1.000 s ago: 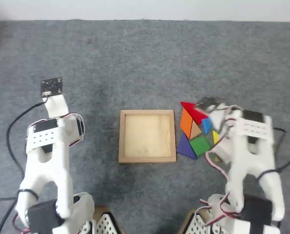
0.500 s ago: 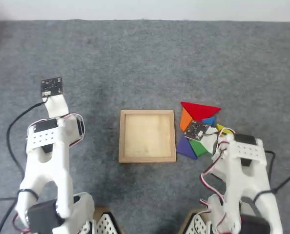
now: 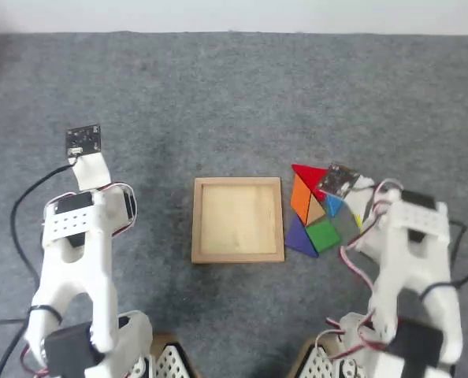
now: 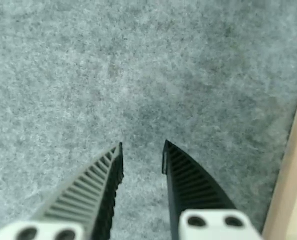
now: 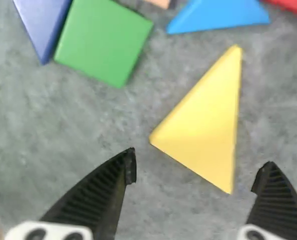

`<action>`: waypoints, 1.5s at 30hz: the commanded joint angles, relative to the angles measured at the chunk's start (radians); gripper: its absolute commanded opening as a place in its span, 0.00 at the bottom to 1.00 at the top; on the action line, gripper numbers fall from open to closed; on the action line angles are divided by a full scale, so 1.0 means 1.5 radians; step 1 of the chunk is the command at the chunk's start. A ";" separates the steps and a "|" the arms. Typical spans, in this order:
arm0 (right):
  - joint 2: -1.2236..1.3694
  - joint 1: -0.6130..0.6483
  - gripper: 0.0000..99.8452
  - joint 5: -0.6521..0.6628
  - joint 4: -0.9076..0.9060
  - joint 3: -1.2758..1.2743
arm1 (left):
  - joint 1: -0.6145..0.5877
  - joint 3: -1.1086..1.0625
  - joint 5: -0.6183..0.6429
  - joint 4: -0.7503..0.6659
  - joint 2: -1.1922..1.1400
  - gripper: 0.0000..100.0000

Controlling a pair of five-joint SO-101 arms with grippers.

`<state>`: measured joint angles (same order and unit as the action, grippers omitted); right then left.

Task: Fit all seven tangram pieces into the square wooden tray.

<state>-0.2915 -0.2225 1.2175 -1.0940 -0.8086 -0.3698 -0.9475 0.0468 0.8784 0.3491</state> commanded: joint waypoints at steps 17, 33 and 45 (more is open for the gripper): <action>0.118 -0.020 0.37 0.142 -0.014 0.033 | 0.012 0.006 -0.014 -0.015 -0.001 0.13; 0.116 0.101 0.37 -0.020 0.093 -0.003 | 0.042 -0.010 -0.039 -0.024 -0.001 0.13; 0.118 0.058 0.37 0.043 0.088 0.023 | 0.042 -0.011 -0.039 -0.019 -0.001 0.13</action>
<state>-0.1105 -0.0875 1.2267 -0.9743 -0.8178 -0.3115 -0.9659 -0.0038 0.8600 0.3491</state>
